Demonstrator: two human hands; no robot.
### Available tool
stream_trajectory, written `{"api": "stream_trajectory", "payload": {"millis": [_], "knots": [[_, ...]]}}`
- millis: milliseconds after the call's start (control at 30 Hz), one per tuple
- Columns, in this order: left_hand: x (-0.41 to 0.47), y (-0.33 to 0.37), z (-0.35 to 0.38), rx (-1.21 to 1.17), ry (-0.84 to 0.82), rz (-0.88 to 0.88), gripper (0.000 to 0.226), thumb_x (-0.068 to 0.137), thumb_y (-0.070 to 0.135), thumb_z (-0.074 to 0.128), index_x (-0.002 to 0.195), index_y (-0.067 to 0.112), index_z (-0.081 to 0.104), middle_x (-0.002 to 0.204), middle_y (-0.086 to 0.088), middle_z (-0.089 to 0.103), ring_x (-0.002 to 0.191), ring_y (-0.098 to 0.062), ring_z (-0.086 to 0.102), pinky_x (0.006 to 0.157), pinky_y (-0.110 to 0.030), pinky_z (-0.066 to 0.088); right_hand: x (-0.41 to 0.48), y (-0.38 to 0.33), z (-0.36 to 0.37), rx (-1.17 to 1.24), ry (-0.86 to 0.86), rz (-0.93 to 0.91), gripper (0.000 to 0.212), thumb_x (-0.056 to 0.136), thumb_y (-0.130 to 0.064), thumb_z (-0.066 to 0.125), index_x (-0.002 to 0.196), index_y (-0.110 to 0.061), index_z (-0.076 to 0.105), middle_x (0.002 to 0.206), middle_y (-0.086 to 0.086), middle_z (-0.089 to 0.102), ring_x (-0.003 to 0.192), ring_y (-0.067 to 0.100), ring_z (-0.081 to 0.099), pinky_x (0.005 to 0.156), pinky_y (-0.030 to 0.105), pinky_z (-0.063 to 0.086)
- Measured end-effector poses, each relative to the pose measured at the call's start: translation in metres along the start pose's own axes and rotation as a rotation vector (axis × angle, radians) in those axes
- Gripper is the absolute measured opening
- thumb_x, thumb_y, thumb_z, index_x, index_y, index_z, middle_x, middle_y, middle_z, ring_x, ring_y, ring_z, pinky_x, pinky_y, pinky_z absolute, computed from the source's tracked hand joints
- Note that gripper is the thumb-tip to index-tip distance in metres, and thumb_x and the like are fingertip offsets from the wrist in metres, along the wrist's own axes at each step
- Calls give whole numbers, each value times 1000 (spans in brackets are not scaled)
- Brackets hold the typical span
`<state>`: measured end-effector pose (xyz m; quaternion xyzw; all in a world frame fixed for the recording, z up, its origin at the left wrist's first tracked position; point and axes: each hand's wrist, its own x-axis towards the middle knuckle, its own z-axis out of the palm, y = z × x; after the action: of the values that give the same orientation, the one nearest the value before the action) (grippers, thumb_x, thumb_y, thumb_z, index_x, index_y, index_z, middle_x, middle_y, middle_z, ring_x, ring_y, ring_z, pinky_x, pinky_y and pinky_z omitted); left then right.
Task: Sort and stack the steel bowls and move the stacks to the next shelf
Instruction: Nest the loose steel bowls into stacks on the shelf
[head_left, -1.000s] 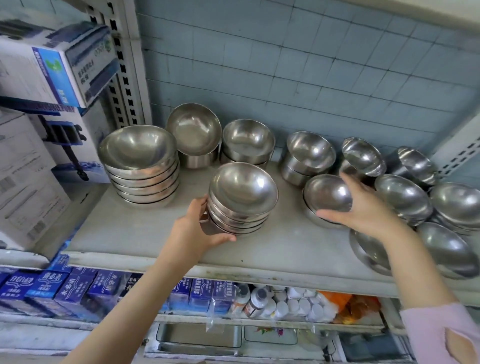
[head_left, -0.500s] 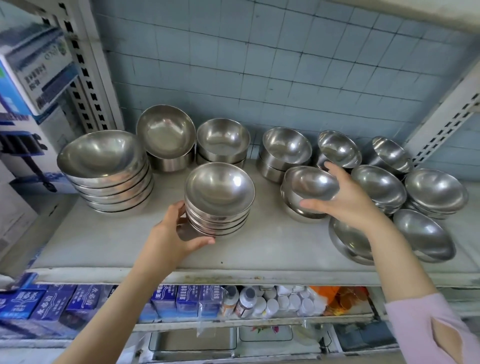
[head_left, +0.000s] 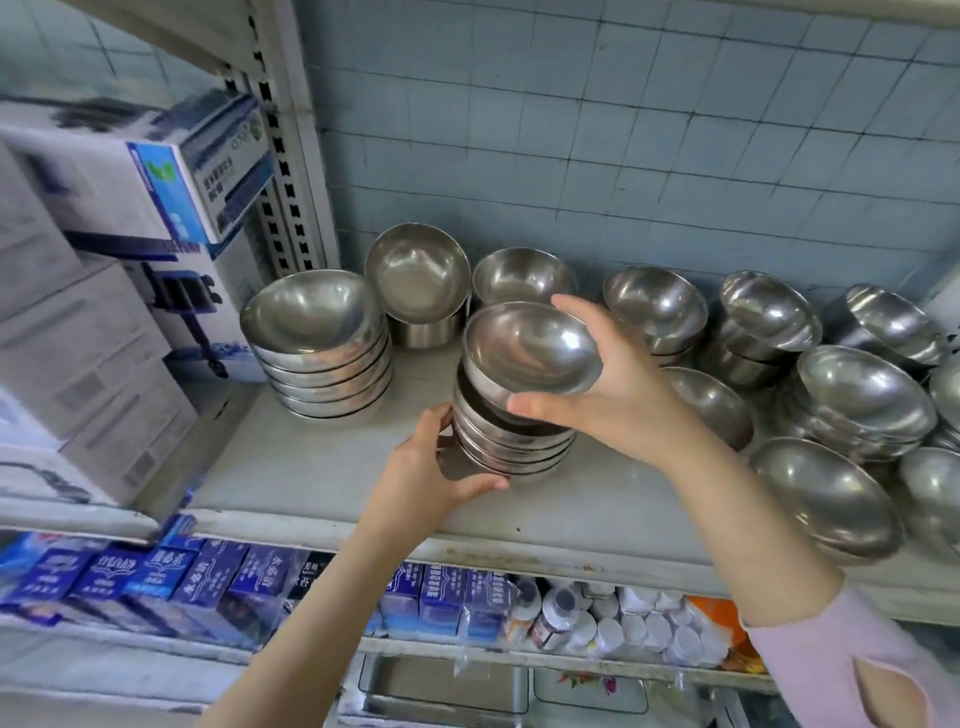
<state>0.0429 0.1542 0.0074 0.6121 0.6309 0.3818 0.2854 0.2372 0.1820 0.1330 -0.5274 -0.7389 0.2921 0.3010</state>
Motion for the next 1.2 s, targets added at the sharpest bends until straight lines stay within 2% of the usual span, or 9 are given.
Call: {"api": "stream_trajectory", "payload": {"millis": [100, 233, 367, 500, 633, 767, 867, 1033, 1200], "knots": [[1, -1, 2, -5, 7, 6, 99, 52, 51, 89, 135, 24, 42, 117, 8, 65, 107, -7, 59, 90, -21, 45, 0, 5, 9, -57, 9, -6, 105, 58, -51, 89, 146, -42, 34, 134, -25, 28, 131, -1, 21, 104, 22, 22], [1, -2, 1, 14, -1, 11, 101, 52, 56, 86, 136, 26, 40, 117, 8, 65, 108, -8, 60, 92, -27, 49, -2, 10, 15, -69, 25, -40, 104, 59, -48, 89, 146, -41, 34, 132, -26, 30, 124, -6, 18, 103, 19, 19], [-1, -3, 0, 18, -8, 10, 102, 50, 62, 83, 136, 28, 39, 119, 8, 66, 110, -8, 60, 94, -32, 50, -3, 11, 14, -66, -13, -50, 109, 59, -52, 88, 149, -44, 26, 140, -26, 27, 130, -6, 14, 108, 24, 19], [-2, -1, -1, 19, -8, 4, 102, 50, 64, 81, 136, 28, 40, 119, 7, 65, 110, -9, 60, 95, -29, 49, -4, 12, 11, -50, -54, -66, 121, 54, -60, 85, 153, -45, 16, 155, -20, 20, 134, -7, 13, 109, 26, 19], [-3, 1, 0, 32, 1, -4, 100, 56, 54, 84, 139, 23, 39, 120, 4, 65, 109, -11, 59, 89, -22, 44, -14, 32, 8, 134, 4, 37, 112, 55, -83, 69, 149, -52, 18, 158, -22, 23, 144, 4, 29, 115, 34, 29], [-6, 5, -3, 1, 80, -23, 100, 62, 44, 85, 145, 19, 36, 128, 1, 61, 105, -7, 55, 86, -18, 37, -27, 58, 35, 469, 70, 182, 94, 72, -86, 49, 147, -32, 38, 145, -8, 50, 130, 12, 53, 102, 35, 49], [-6, 2, -4, -40, 179, -53, 98, 65, 41, 86, 145, 17, 35, 130, -2, 61, 118, -15, 56, 88, -19, 37, -25, 66, 62, 610, -50, 212, 93, 76, -79, 37, 151, -24, 37, 150, -7, 46, 134, 13, 49, 97, 27, 49], [-6, -1, -2, -86, 286, -111, 101, 63, 40, 86, 143, 11, 32, 132, -6, 57, 117, -20, 56, 85, -22, 39, -7, 58, 81, 665, -69, 188, 79, 84, -69, 24, 151, -29, 34, 155, -8, 39, 133, 7, 45, 93, 24, 47], [-6, -2, -4, -122, 259, -132, 95, 66, 38, 86, 140, 10, 33, 130, -7, 58, 112, -21, 58, 87, -28, 44, -7, 53, 81, 702, -51, 227, 93, 80, -78, 22, 155, -23, 29, 158, -7, 34, 143, 14, 38, 102, 30, 42]]}}
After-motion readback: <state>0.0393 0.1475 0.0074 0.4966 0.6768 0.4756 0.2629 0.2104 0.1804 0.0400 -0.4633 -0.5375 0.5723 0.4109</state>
